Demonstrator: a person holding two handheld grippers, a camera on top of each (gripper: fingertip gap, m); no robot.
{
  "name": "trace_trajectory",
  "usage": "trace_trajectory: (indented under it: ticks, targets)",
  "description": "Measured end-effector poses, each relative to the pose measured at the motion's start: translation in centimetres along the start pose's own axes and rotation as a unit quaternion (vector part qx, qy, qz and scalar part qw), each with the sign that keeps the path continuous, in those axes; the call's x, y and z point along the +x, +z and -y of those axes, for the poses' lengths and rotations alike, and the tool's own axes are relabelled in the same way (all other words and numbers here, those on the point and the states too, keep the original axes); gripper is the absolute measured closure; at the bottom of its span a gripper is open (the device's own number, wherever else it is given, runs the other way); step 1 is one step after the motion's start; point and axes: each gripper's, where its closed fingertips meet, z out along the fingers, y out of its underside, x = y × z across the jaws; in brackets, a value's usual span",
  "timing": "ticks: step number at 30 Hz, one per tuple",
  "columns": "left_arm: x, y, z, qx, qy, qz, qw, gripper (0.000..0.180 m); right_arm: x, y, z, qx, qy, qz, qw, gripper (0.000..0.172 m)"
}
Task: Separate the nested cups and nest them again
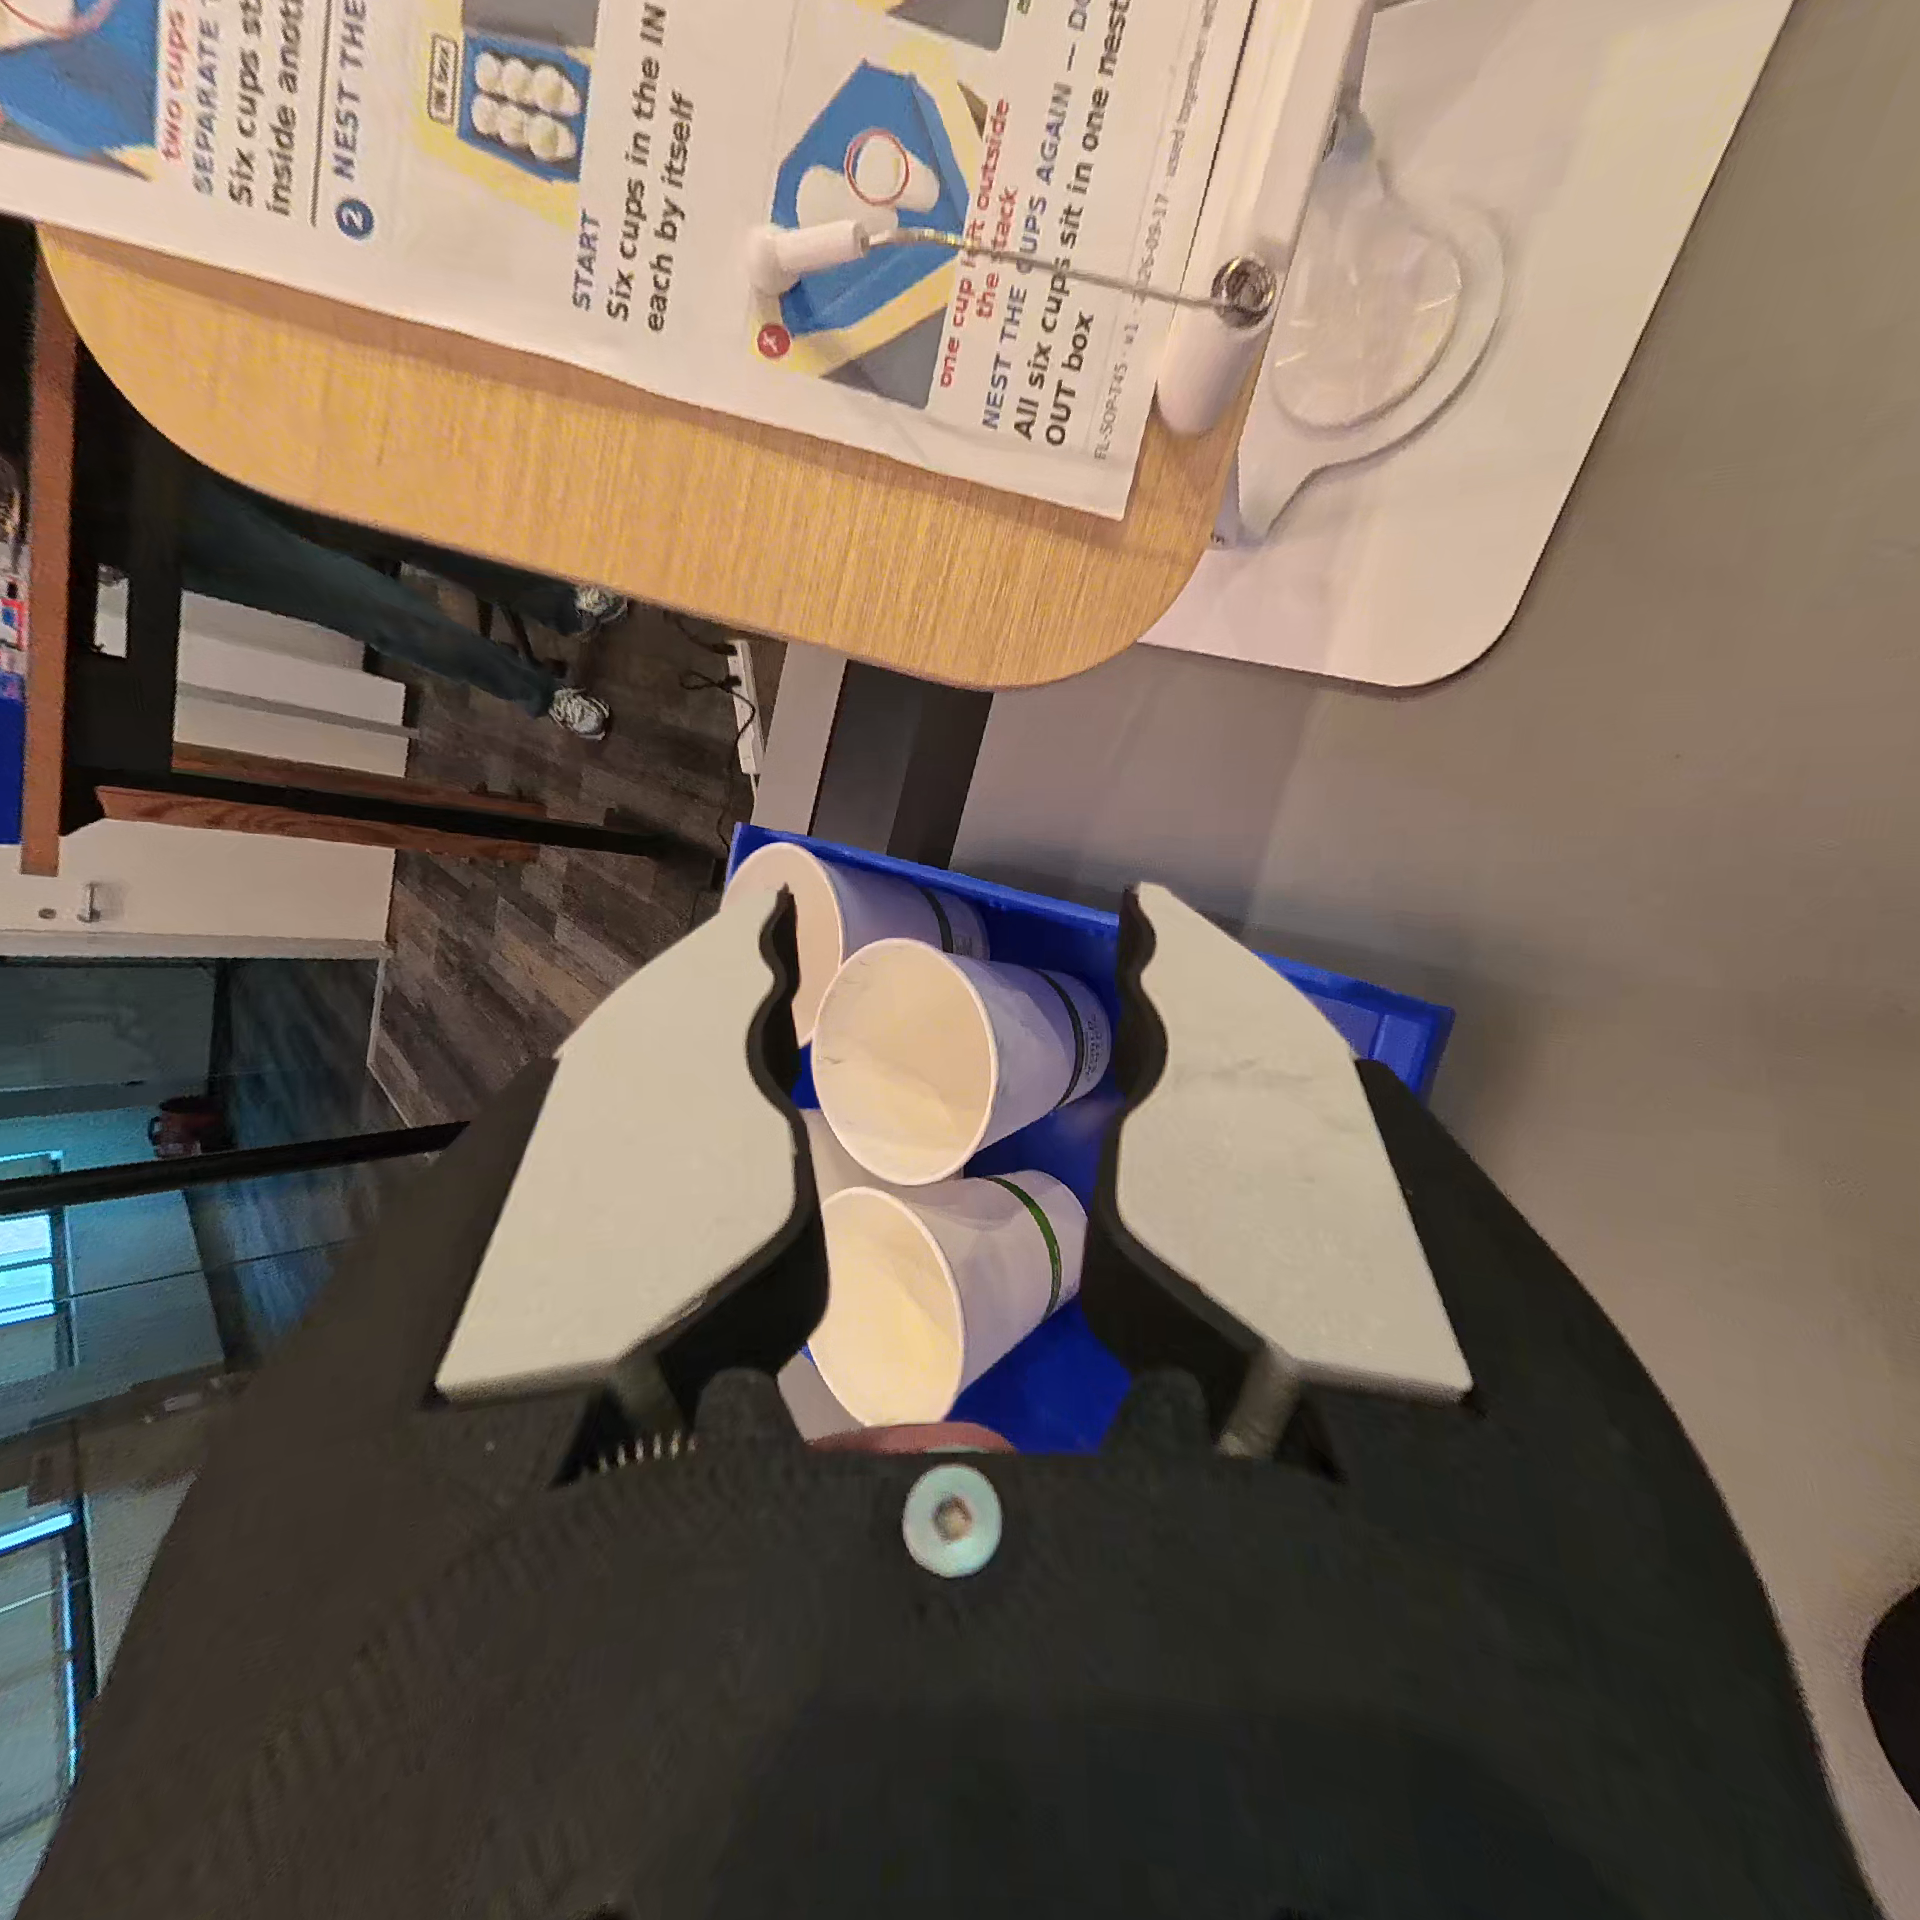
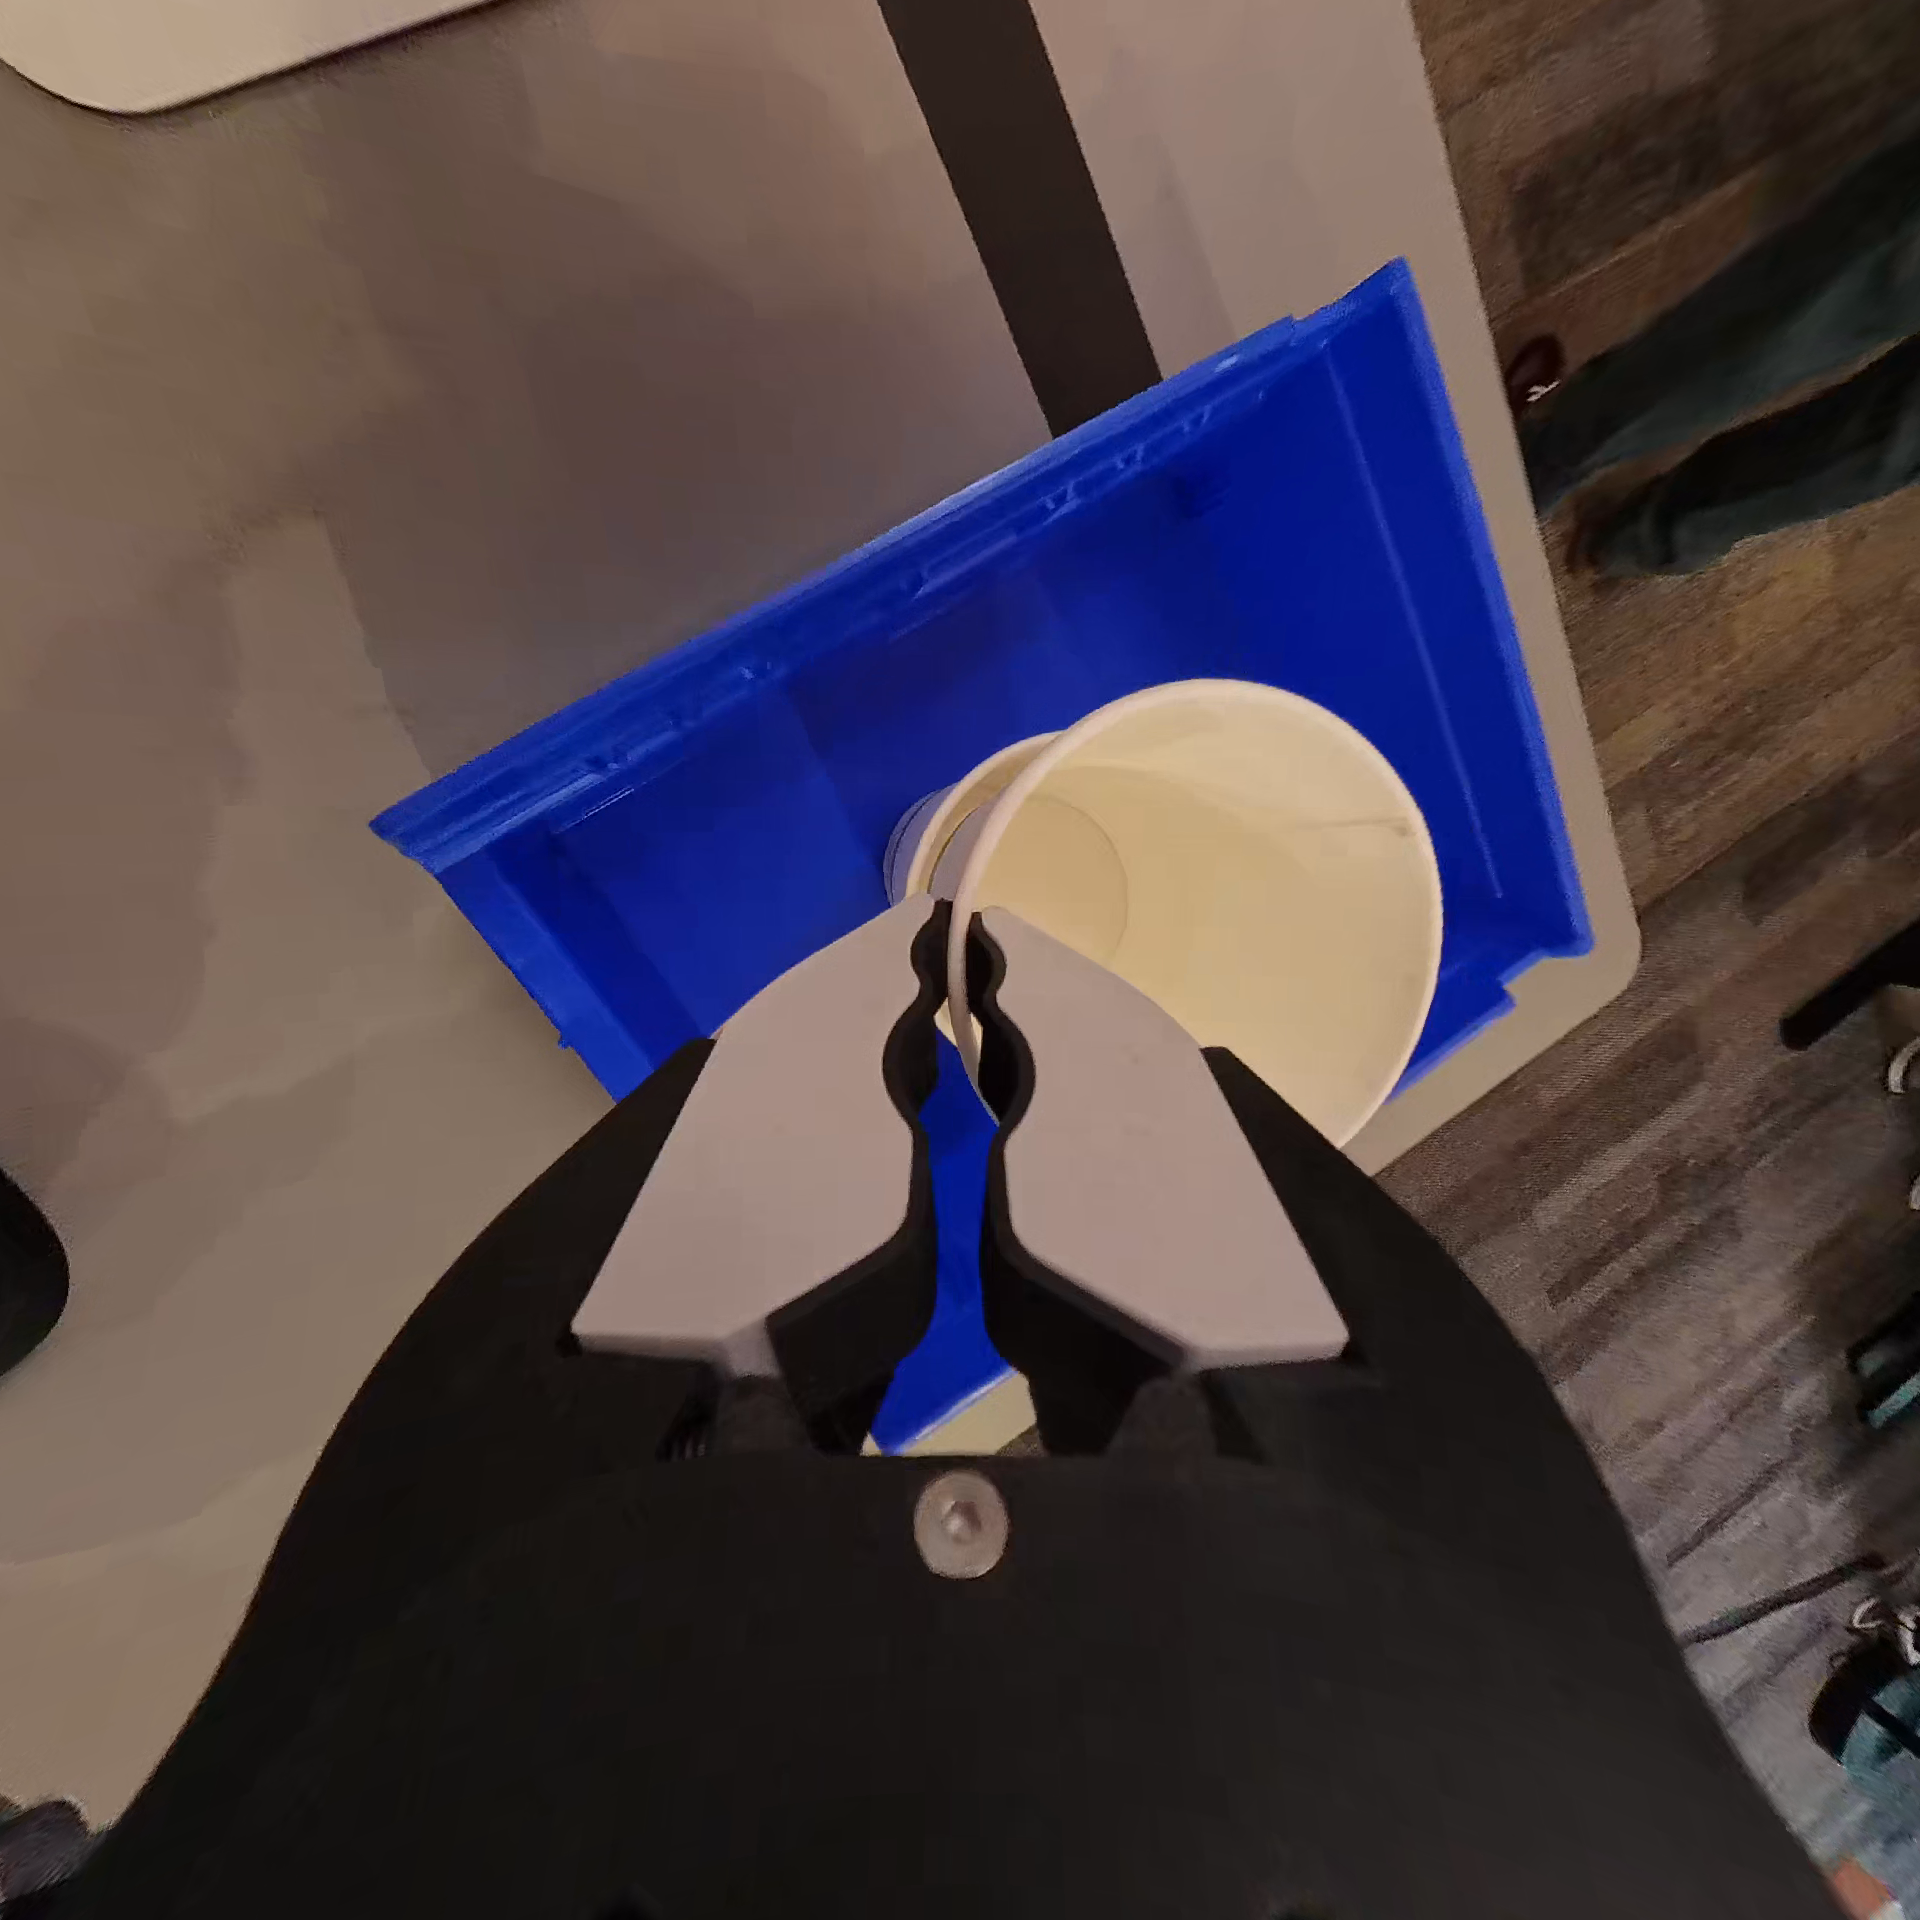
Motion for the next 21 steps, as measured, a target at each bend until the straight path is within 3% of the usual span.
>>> trace_trajectory:
  ticks: [2, 5, 8, 13, 21]
  targets:
    - [0.0, 0.1, -0.7, -0.009, -0.007, -0.002, 1.000, 0.123, 0.1, 1.1, -0.4, -0.012, 0.008, 0.004, 1.000, 0.169]
    - [0.0, 0.2, -1.6, -0.020, -0.015, -0.003, 1.000, 0.122, 0.5, 2.0, -0.7, -0.023, 0.027, 0.002, 0.999, 0.134]
    - [0.1, 0.4, -2.5, -0.035, -0.019, -0.005, 0.999, 0.122, 1.0, 1.4, -0.4, -0.027, 0.026, -0.026, 0.999, 0.116]
    - [0.0, 0.5, -5.1, -0.068, -0.040, -0.005, 0.997, 0.121, 0.3, -3.0, 3.4, 0.027, 0.005, -0.093, 0.995, 0.124]
    - [-0.1, 0.0, -11.7, -0.154, -0.101, -0.009, 0.983, 0.121, -7.0, -8.3, 12.3, 0.167, -0.063, -0.114, 0.977, 0.137]
